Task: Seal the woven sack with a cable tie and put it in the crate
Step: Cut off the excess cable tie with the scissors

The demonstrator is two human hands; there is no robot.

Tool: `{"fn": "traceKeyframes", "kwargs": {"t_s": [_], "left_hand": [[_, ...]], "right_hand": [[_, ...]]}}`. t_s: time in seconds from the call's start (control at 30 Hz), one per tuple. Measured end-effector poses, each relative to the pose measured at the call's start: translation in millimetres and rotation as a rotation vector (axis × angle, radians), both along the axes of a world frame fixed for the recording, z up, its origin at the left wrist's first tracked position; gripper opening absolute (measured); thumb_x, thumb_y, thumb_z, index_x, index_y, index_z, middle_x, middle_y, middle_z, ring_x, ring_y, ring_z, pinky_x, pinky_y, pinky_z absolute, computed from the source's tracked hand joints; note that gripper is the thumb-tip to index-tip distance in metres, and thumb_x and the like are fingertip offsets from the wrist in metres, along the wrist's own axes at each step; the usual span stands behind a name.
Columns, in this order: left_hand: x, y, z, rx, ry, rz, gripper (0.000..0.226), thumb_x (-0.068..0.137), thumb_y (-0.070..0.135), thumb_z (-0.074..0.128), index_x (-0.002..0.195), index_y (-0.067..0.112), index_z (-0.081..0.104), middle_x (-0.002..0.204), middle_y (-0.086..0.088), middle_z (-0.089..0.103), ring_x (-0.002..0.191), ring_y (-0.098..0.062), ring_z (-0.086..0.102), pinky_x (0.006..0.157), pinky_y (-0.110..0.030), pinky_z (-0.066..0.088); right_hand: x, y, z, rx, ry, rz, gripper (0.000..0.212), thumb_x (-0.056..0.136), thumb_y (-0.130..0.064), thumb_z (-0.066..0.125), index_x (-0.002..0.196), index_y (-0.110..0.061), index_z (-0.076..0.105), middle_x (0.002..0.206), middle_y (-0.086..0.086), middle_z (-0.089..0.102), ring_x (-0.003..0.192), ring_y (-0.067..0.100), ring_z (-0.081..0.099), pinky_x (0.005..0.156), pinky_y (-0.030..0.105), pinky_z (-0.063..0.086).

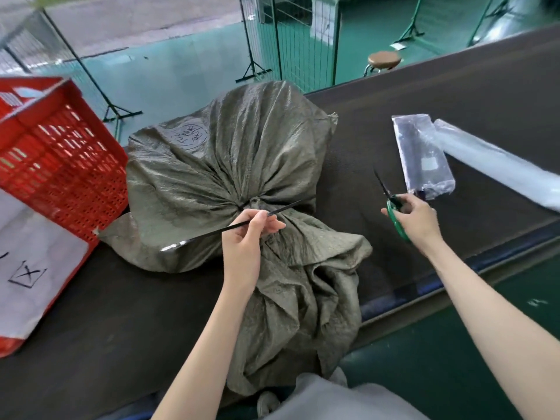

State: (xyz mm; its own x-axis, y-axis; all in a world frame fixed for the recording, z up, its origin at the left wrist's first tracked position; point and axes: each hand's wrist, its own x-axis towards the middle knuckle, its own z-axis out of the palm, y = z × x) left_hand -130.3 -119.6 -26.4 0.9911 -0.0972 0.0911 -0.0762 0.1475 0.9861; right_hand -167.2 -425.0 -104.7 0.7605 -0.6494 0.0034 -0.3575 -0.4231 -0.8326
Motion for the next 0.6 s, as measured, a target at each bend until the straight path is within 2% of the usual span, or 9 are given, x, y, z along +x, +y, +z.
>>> {"fn": "traceKeyframes", "kwargs": {"t_s": [0.07, 0.13, 0.27, 0.43, 0.6], "left_hand": [[-1, -3, -1, 0.016, 0.005, -0.005, 0.026, 0.096, 0.005, 0.050, 0.074, 0.008, 0.063, 0.064, 0.001, 0.070, 0.069, -0.015, 0.068, 0.073, -0.020, 0.051], [-2, -4, -2, 0.057, 0.004, -0.010, 0.023, 0.096, 0.006, 0.051, 0.076, 0.005, 0.063, 0.065, 0.000, 0.071, 0.071, -0.013, 0.068, 0.077, -0.020, 0.050], [-6, -5, -4, 0.136, -0.016, -0.040, 0.020, 0.095, 0.006, 0.054, 0.081, -0.003, 0.064, 0.070, -0.008, 0.072, 0.075, -0.006, 0.067, 0.077, -0.012, 0.045], [-7, -1, -7, 0.164, 0.006, -0.057, 0.019, 0.093, 0.007, 0.058, 0.077, 0.005, 0.068, 0.069, 0.000, 0.073, 0.078, -0.007, 0.068, 0.080, -0.015, 0.047], [-9, 4, -7, 0.186, 0.001, -0.086, 0.018, 0.092, 0.010, 0.061, 0.077, 0.011, 0.071, 0.072, -0.001, 0.074, 0.078, -0.009, 0.066, 0.077, -0.014, 0.047]], "right_hand": [[-4, -5, -14, -0.084, 0.116, -0.040, 0.041, 0.079, -0.016, 0.071, 0.117, -0.012, 0.057, 0.097, 0.015, 0.066, 0.096, 0.031, 0.061, 0.077, 0.032, 0.042], [-6, -7, -25, -0.133, 0.180, -0.046, 0.049, 0.078, -0.014, 0.069, 0.123, -0.012, 0.050, 0.106, 0.020, 0.066, 0.101, 0.038, 0.060, 0.084, 0.040, 0.045], [-7, -7, -38, -0.252, 0.296, -0.007, 0.055, 0.077, -0.011, 0.071, 0.128, -0.010, 0.052, 0.114, 0.026, 0.064, 0.106, 0.041, 0.059, 0.088, 0.043, 0.046], [-6, -1, -44, -0.372, 0.436, 0.069, 0.053, 0.081, -0.007, 0.061, 0.132, -0.005, 0.047, 0.121, 0.027, 0.053, 0.109, 0.046, 0.052, 0.089, 0.047, 0.043], [-1, 6, -37, -0.460, 0.431, 0.076, 0.045, 0.085, -0.011, 0.058, 0.129, -0.004, 0.049, 0.122, 0.024, 0.053, 0.115, 0.042, 0.047, 0.088, 0.046, 0.044]]}}
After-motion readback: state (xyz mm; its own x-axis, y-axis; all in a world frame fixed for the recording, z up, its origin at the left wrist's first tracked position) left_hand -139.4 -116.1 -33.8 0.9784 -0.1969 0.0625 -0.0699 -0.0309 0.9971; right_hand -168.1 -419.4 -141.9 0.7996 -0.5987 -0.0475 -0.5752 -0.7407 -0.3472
